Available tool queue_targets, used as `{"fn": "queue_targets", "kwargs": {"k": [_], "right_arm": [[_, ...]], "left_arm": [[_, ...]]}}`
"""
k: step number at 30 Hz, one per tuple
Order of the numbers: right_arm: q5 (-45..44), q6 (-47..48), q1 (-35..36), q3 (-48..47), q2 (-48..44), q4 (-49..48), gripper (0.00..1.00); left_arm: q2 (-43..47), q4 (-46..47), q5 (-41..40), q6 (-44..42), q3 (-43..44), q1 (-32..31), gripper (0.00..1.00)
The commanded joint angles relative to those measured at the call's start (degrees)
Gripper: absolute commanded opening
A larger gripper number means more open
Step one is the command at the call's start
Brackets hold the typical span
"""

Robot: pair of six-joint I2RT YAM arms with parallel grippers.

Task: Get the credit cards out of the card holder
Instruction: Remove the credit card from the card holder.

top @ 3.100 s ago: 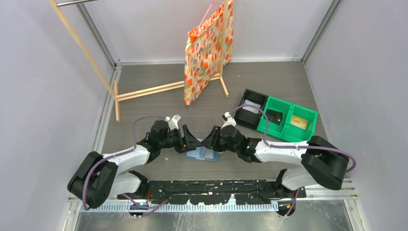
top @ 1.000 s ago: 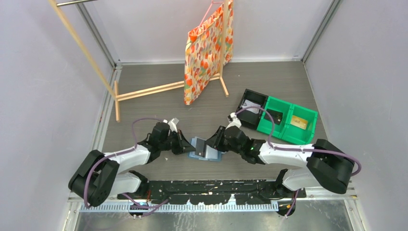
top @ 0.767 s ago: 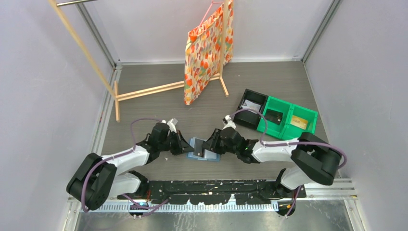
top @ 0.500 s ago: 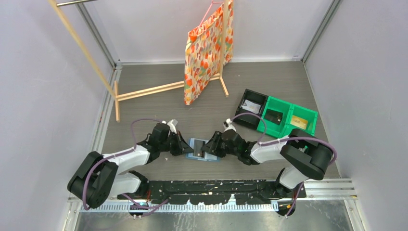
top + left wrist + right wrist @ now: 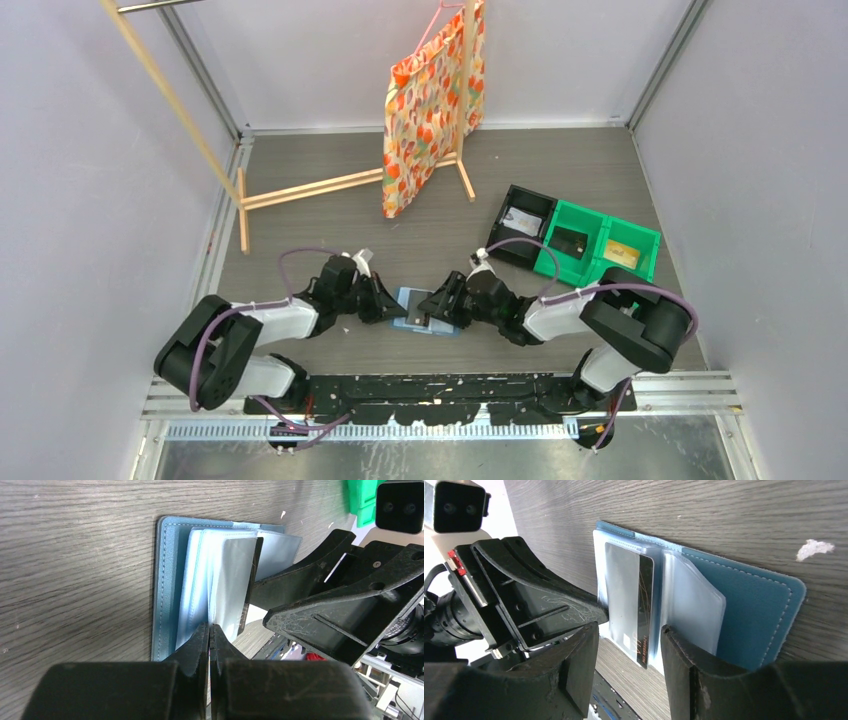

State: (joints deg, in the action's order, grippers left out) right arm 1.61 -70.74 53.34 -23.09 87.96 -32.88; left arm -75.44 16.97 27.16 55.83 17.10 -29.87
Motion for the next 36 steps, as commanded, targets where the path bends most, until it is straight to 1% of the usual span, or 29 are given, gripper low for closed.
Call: {"fn": "queue_targets", "kwargs": {"k": [1, 3, 5, 7, 10, 11, 15, 17, 18, 22, 24, 25, 26, 27, 28, 33, 36], "right_arm": [[1.58, -3.56, -0.44, 1.77, 3.39, -8.88, 0.52], [1.65, -5.06, -0.68, 3.07, 4.6, -13.19, 0.46], [1.29, -6.21, -1.07, 4.35, 5.29, -16.95, 0.36], [0.98, -6.92, -1.54, 5.4, 5.61, -18.76, 0.27], [0.75, -7.19, -2.03, 6.18, 5.37, -19.32, 0.16], [0.54, -7.17, -2.09, 6.29, 5.32, -19.32, 0.15], [0.46, -7.45, -2.28, 6.39, 5.53, -19.85, 0.02], [1.18, -7.48, -2.43, 6.48, 5.88, -21.31, 0.01], [1.8, -7.48, -2.48, 6.33, 6.41, -22.22, 0.03], [3.91, -8.15, -2.57, 5.22, 9.39, -26.64, 0.16], [4.28, -8.98, -2.55, 5.21, 11.34, -29.84, 0.17], [4.36, -9.44, -2.62, 5.34, 12.22, -30.78, 0.16], [4.38, -9.8, -2.69, 5.58, 13.05, -31.99, 0.11], [4.31, -10.18, -2.74, 5.98, 13.58, -33.29, 0.04], [4.15, -10.43, -2.96, 6.56, 14.07, -33.99, 0.01], [2.94, -10.31, -4.59, 10.31, 13.06, -34.7, 0.01], [2.58, -9.8, -5.25, 11.63, 11.91, -34.3, 0.01]], "left_arm": [[-2.0, 3.73, 1.26, 0.37, 0.07, 0.16, 0.0], [-2.76, 3.24, 1.02, 0.04, 0.2, 0.16, 0.01], [-3.41, 2.15, 0.28, -0.51, 0.29, 0.16, 0.01], [-3.95, 0.97, -0.51, -1.26, 0.55, 0.15, 0.01], [-4.55, 0.63, -1.05, -1.81, 0.48, 0.16, 0.01], [-4.74, 0.69, -1.05, -1.93, 0.48, 0.16, 0.01], [-5.66, 0.8, -1.0, -2.13, 0.69, 0.16, 0.01], [-5.93, 1.03, -0.73, -2.13, 0.74, 0.16, 0.0], [-6.1, 1.15, -0.61, -2.2, 0.74, 0.16, 0.01], [-6.56, 1.7, -0.15, -2.31, 0.69, 0.16, 0.01], [-6.57, 1.83, 0.06, -2.22, 0.61, 0.16, 0.01], [-6.49, 1.84, 0.09, -2.22, 0.58, 0.16, 0.01], [-6.31, 1.69, 0.09, -2.22, 0.57, 0.16, 0.01], [-6.14, 1.4, -0.1, -2.23, 0.56, 0.16, 0.01], [-5.69, 1.02, -0.29, -2.22, 0.5, 0.16, 0.0], [-3.74, -2.05, -2.95, -2.67, 0.3, 0.37, 0.01], [-3.41, -2.79, -3.16, -2.92, 0.06, 0.71, 0.01]]}}
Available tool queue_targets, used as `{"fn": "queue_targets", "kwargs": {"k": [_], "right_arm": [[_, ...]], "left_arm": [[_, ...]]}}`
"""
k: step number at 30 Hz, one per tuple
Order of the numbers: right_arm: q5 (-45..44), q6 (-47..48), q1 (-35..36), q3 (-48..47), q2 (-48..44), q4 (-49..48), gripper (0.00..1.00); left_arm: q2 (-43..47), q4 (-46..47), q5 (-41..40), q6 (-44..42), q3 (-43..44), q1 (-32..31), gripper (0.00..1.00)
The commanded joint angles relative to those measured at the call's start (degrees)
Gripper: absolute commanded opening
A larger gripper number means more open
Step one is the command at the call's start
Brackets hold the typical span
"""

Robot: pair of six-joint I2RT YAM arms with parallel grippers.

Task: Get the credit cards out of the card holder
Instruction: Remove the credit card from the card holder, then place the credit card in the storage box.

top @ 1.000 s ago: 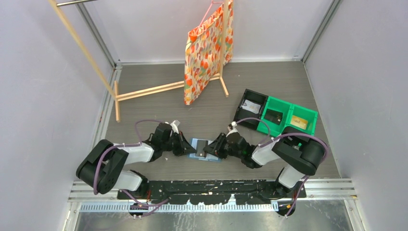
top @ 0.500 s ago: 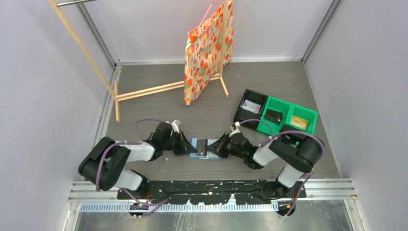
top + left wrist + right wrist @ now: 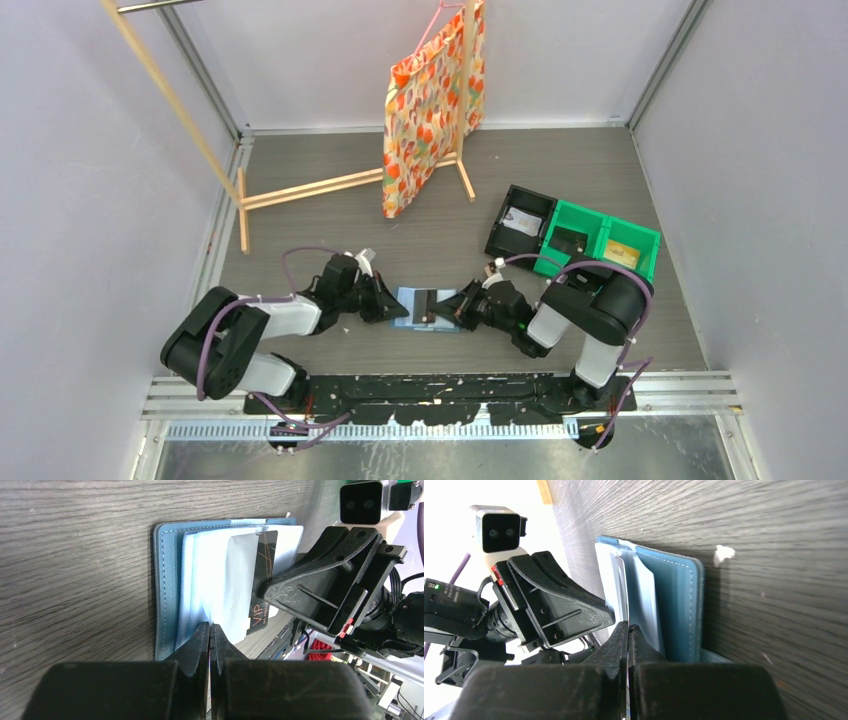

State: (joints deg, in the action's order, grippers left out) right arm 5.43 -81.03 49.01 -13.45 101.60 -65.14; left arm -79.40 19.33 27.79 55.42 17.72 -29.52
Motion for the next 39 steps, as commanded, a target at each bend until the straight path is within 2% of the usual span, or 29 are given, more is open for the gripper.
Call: {"fn": "queue_targets", "kwargs": {"k": [1, 9, 14, 17, 22, 26, 30, 34, 39], "right_arm": [[-1.22, 0.61, -1.01, 2.18, -2.02, -1.67, 0.01], [-0.62, 1.81, -2.06, 3.84, -4.4, 0.91, 0.01], [0.63, 5.16, -3.63, 5.52, -14.05, 10.06, 0.01], [0.87, 8.86, -3.73, 3.89, -24.09, 22.96, 0.01], [-2.37, 20.05, -3.66, -4.38, -45.37, 52.42, 0.01], [-13.23, 27.5, -4.45, -13.93, -57.8, 77.31, 0.01], [-25.92, 27.98, -7.22, -22.04, -64.23, 96.47, 0.01], [-37.89, 25.85, -10.73, -27.49, -67.38, 107.42, 0.01], [-42.59, 25.17, -15.34, -29.95, -65.32, 107.67, 0.01]], "left_arm": [[0.51, -5.18, -3.84, -2.51, -0.69, 0.53, 0.01], [1.82, -5.75, -3.97, -2.24, -1.89, 1.78, 0.01], [4.71, -7.64, -3.81, -2.39, -1.44, 1.92, 0.01], [6.0, -8.94, -3.27, -3.05, -0.64, 1.96, 0.01], [7.05, -10.44, -3.25, -4.06, -0.31, 1.98, 0.0], [6.91, -10.68, -3.37, -4.26, -0.07, 1.96, 0.01], [6.47, -10.33, -2.84, -4.35, 0.33, 1.92, 0.01], [5.9, -10.04, -2.66, -4.35, 0.77, 1.92, 0.01], [4.94, -9.4, -1.98, -4.4, 0.92, 1.92, 0.0]]}}
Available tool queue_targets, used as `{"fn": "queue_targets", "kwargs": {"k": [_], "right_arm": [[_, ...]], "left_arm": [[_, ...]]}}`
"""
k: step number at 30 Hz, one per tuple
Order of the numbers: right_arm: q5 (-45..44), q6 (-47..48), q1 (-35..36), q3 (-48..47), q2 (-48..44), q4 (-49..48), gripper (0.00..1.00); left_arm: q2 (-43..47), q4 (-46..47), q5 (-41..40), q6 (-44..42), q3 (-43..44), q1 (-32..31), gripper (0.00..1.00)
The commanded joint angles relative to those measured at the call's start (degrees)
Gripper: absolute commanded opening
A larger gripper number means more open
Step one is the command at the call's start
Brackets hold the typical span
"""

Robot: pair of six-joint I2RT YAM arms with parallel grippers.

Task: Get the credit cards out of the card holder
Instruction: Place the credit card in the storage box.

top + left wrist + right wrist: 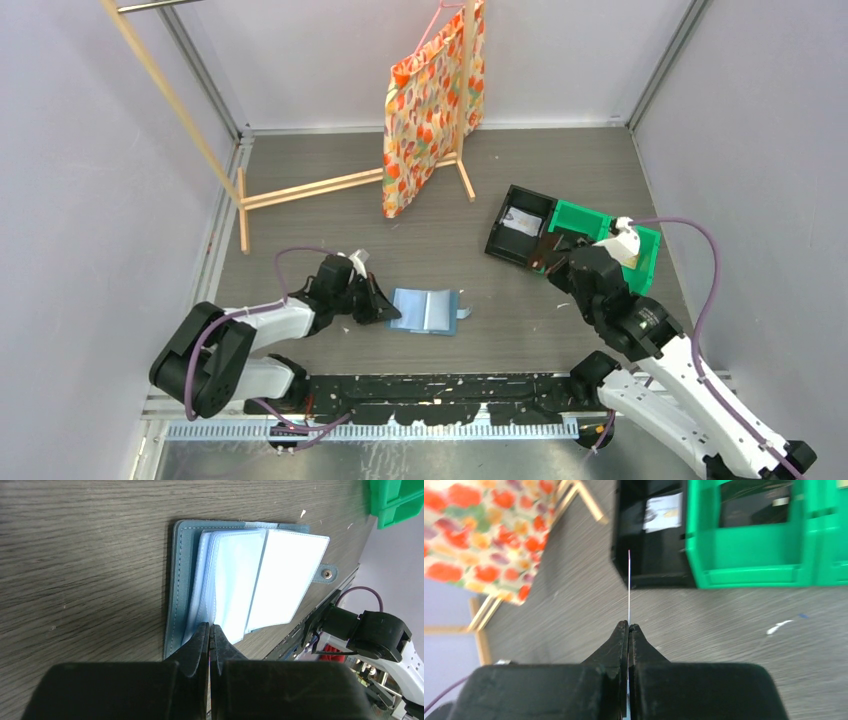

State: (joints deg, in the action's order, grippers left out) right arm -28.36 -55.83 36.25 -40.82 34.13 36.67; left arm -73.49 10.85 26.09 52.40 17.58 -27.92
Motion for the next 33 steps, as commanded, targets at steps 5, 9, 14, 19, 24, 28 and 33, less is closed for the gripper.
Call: {"fn": "queue_targets", "kwargs": {"k": [5, 9, 14, 19, 24, 28, 33], "right_arm": [[-13.05, -4.82, -9.05, -4.11, 7.9, 1.64, 0.01], [-17.25, -11.99, -12.26, -3.09, 11.05, -4.22, 0.01], [-20.39, -20.23, -15.22, -3.27, 17.23, -7.34, 0.01], [-21.15, -26.98, -19.5, -2.84, 22.77, -8.88, 0.01], [-18.61, -30.95, -23.37, 0.08, 27.7, -15.23, 0.01], [-17.64, -33.81, -24.47, 0.17, 32.07, -17.59, 0.01], [-15.54, -40.93, -25.23, 0.62, 36.93, -20.45, 0.0]], "left_arm": [[-0.13, -1.11, -0.44, -1.28, 0.01, 0.32, 0.0], [2.68, -4.34, -1.57, -1.41, -0.56, 0.32, 0.01], [8.6, -9.14, -3.86, -1.17, -1.47, 0.33, 0.0], [14.78, -14.57, -6.25, -0.69, -1.75, 0.32, 0.01], [19.47, -16.85, -7.27, 0.71, -3.09, 0.32, 0.01], [21.46, -18.36, -7.73, 0.95, -3.35, 0.32, 0.01], [22.45, -19.31, -7.98, 1.19, -3.37, 0.32, 0.01]]}}
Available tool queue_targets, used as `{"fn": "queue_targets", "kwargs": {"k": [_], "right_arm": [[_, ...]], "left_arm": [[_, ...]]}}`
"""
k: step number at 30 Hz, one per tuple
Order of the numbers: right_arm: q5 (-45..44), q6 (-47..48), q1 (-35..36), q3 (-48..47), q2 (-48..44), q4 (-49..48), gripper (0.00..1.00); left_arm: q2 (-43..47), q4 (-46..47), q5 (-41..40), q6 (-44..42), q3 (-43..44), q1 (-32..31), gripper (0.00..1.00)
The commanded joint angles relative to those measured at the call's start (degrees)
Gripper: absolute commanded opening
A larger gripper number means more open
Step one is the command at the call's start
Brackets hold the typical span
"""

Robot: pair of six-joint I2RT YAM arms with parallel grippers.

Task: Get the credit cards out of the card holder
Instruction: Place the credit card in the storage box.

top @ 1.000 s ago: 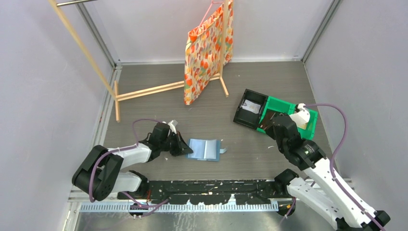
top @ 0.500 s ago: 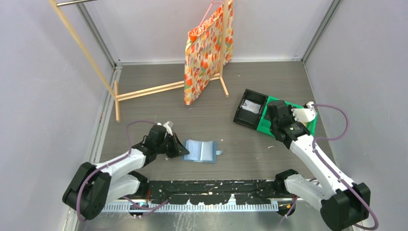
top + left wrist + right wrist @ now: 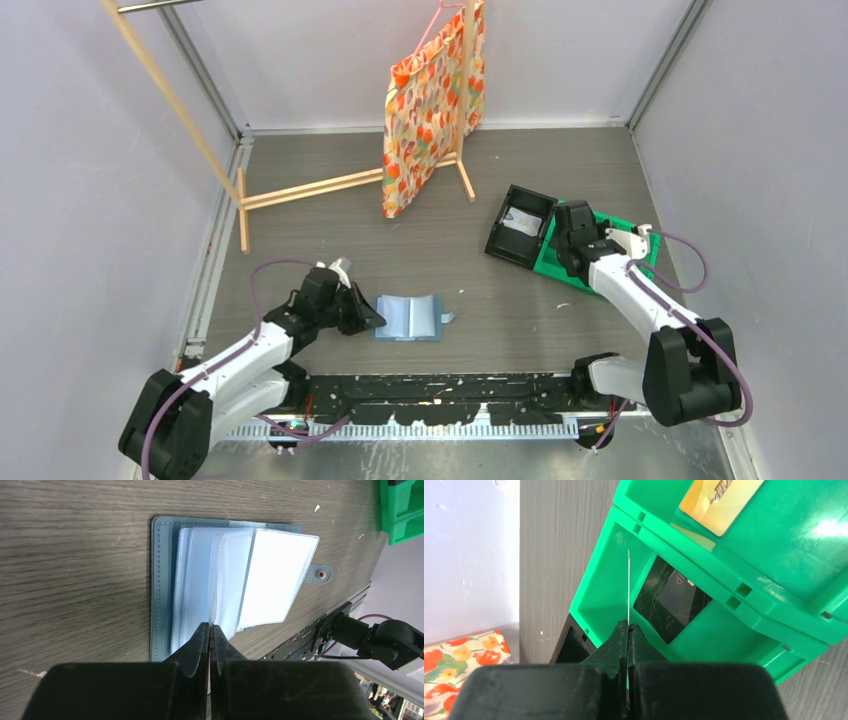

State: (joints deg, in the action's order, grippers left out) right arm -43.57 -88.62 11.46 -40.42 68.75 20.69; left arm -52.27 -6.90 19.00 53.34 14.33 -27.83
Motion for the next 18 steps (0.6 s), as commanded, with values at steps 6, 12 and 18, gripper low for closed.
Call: {"fn": "queue_targets", "kwargs": {"k": [6, 12, 18], "right_arm": [[0.33, -19.51, -0.35, 0.45, 9.28, -7.73, 0.01], [-3.46, -19.97, -0.21, 0.35, 12.56, -10.76, 0.28], [-1.73, -17.51, -0.22, 2.44, 11.54, -13.06, 0.55]], "left_arm": [[1.88, -2.46, -0.43, 0.49, -0.3, 0.24, 0.01], [3.87, -4.5, -0.55, 0.66, -0.87, 0.24, 0.01], [3.64, -4.51, -2.21, 0.65, -0.37, 0.24, 0.0]]}}
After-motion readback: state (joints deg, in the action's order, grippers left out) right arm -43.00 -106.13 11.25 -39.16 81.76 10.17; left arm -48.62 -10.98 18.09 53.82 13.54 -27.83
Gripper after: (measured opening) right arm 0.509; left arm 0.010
